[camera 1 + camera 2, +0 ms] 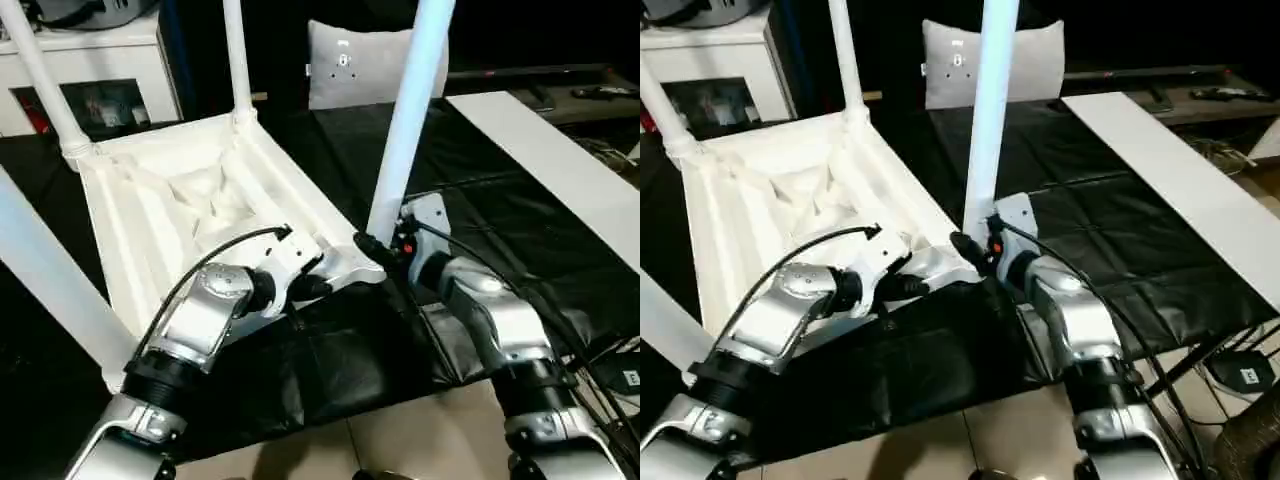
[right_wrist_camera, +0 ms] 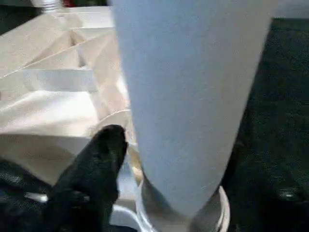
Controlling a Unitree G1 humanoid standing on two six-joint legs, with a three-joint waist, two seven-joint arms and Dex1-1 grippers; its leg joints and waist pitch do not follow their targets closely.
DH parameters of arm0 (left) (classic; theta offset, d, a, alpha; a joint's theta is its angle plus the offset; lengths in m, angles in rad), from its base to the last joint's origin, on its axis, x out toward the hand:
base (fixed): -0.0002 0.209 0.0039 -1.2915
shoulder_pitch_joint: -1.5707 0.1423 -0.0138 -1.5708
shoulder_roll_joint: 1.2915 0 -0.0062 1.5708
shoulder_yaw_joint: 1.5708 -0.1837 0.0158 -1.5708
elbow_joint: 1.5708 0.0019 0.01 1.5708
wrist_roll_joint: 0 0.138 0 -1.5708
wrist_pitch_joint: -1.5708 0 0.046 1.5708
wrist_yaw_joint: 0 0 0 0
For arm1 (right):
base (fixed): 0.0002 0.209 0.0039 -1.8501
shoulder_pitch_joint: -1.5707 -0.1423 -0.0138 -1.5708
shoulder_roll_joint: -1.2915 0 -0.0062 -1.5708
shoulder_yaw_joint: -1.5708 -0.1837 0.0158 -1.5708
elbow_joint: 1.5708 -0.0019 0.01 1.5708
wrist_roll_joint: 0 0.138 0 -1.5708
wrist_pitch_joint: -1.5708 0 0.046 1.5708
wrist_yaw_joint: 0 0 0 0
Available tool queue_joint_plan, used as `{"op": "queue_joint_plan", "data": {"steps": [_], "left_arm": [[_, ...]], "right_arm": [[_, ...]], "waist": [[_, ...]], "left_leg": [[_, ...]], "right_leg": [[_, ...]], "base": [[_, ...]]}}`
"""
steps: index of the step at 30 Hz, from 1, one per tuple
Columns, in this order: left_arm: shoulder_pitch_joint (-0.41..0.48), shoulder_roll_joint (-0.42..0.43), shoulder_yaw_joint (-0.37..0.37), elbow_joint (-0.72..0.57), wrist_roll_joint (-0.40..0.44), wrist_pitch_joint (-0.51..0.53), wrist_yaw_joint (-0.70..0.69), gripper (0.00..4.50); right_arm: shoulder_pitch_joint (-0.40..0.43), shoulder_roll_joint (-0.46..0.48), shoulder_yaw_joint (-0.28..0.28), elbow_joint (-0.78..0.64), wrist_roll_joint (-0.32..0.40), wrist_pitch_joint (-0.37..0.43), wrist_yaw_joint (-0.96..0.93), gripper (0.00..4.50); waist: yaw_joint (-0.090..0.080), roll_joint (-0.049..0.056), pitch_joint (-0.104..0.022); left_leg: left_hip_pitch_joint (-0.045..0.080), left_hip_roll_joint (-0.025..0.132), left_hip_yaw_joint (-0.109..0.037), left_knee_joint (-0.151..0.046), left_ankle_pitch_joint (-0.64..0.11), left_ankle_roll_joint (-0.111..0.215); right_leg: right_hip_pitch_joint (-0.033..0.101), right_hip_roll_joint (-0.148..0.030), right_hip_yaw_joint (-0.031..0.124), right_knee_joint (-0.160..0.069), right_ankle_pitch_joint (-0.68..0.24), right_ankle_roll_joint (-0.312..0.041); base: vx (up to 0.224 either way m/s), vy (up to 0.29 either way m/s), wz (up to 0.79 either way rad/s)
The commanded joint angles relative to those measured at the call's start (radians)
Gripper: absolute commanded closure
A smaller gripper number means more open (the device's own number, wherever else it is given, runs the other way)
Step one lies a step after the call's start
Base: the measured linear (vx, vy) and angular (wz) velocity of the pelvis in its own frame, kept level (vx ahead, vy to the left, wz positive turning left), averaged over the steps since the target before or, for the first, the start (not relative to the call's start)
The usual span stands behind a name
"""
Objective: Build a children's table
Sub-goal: Rotate leg to tighten
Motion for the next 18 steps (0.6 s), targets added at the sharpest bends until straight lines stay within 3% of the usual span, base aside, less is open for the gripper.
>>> {"op": "queue_joint_plan", "data": {"steps": [1, 4, 6, 9, 11, 14, 18], "left_arm": [[-0.012, 0.018, -0.005, -0.046, -0.028, -0.069, -0.046, 4.5], [-0.013, 0.052, -0.01, -0.025, -0.038, -0.108, -0.109, 4.5], [-0.015, 0.08, -0.015, -0.003, -0.053, -0.138, -0.17, 4.5], [-0.015, 0.108, -0.032, 0.008, -0.065, -0.185, -0.24, 4.5], [-0.016, 0.162, -0.07, 0.028, -0.081, -0.243, -0.372, 4.5], [-0.031, 0.193, -0.101, 0.068, -0.086, -0.288, -0.469, 4.5], [-0.054, 0.195, -0.117, 0.125, -0.086, -0.341, -0.53, 4.5]], "right_arm": [[0.029, -0.019, 0.031, -0.028, 0.023, -0.011, 0.071, 1.07], [0.049, -0.072, 0.023, -0.053, 0.046, -0.044, 0.156, 0.93], [0.06, -0.117, 0.018, -0.066, 0.058, -0.072, 0.225, 0.73], [0.067, -0.152, 0.013, -0.072, 0.072, -0.073, 0.283, 0.54], [0.081, -0.236, 0.038, -0.087, 0.075, -0.08, 0.411, 0.29], [0.091, -0.308, 0.067, -0.101, 0.1, -0.092, 0.551, 0.29], [0.084, -0.351, 0.092, -0.085, 0.11, -0.114, 0.666, 0.43]], "waist": [[0.008, -0.008, -0.084], [0.015, -0.009, -0.077], [0.018, -0.005, -0.072], [0.022, -0.006, -0.069], [0.027, -0.002, -0.069], [0.041, -0.002, -0.068], [0.056, -0.004, -0.071]], "left_leg": [[-0.015, 0.035, -0.004, -0.051, 0.069, 0.128], [-0.016, 0.034, 0.002, -0.051, 0.022, 0.135], [-0.013, 0.035, 0.003, -0.055, -0.038, 0.11], [-0.008, 0.037, 0.002, -0.058, -0.08, 0.088], [-0.005, 0.037, 0.001, -0.058, -0.095, 0.085], [0.004, 0.04, 0.005, -0.059, -0.11, 0.085], [0.001, 0.045, 0.004, -0.06, -0.1, 0.08]], "right_leg": [[0.085, -0.069, 0.072, -0.038, -0.12, -0.157], [0.078, -0.07, 0.072, -0.051, -0.184, -0.151], [0.075, -0.07, 0.071, -0.062, -0.28, -0.122], [0.073, -0.07, 0.071, -0.071, -0.339, -0.1], [0.072, -0.069, 0.07, -0.075, -0.351, -0.096], [0.065, -0.068, 0.074, -0.074, -0.343, -0.105], [0.069, -0.071, 0.075, -0.066, -0.328, -0.122]], "base": [[0.0, 0.0, 0.0], [0.0, 0.0, 0.0], [0.0, 0.0, 0.0], [0.0, 0.0, 0.0], [0.0, 0.0, 0.0], [0.0, 0.0, 0.0], [0.0, 0.0, 0.0]]}}
